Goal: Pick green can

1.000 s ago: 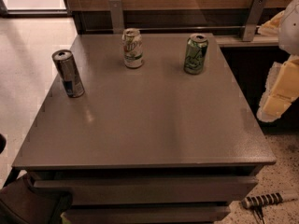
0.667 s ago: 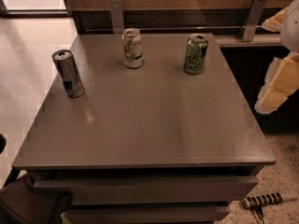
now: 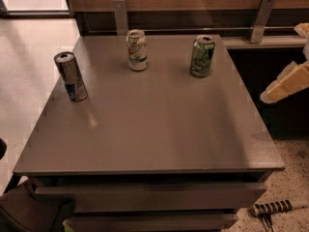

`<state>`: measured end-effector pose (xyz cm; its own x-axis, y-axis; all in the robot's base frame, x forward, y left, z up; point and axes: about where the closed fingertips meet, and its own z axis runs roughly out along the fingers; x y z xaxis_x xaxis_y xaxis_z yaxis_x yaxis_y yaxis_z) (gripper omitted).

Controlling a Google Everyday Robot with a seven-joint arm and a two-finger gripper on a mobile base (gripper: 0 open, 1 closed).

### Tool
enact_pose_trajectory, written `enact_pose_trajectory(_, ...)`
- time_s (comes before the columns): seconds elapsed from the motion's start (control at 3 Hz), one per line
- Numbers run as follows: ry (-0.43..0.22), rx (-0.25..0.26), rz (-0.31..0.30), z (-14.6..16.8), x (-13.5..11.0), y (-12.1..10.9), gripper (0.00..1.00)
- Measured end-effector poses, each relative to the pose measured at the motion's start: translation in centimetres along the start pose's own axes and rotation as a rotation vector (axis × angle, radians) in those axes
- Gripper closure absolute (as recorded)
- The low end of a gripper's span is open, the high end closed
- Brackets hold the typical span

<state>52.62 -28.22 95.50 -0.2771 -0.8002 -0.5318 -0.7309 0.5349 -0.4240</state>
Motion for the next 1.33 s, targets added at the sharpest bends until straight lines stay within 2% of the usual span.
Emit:
enact_pose_trajectory(0.33, -0.182, 0.113, 0.068, 2.3, -1.5, -4.7, 0.00)
enact_pose_trajectory(0.67, -0.365, 0.197, 0.142, 4.1, -4.4, -10.8, 0.00)
enact_pose_trajectory(1.0, -0.361, 0.181, 0.143, 4.5, -4.5, -10.3, 0.00)
enact_pose_trajectory(1.33, -0.392, 0.129, 0.186, 6.9, -5.1, -10.3, 0.00)
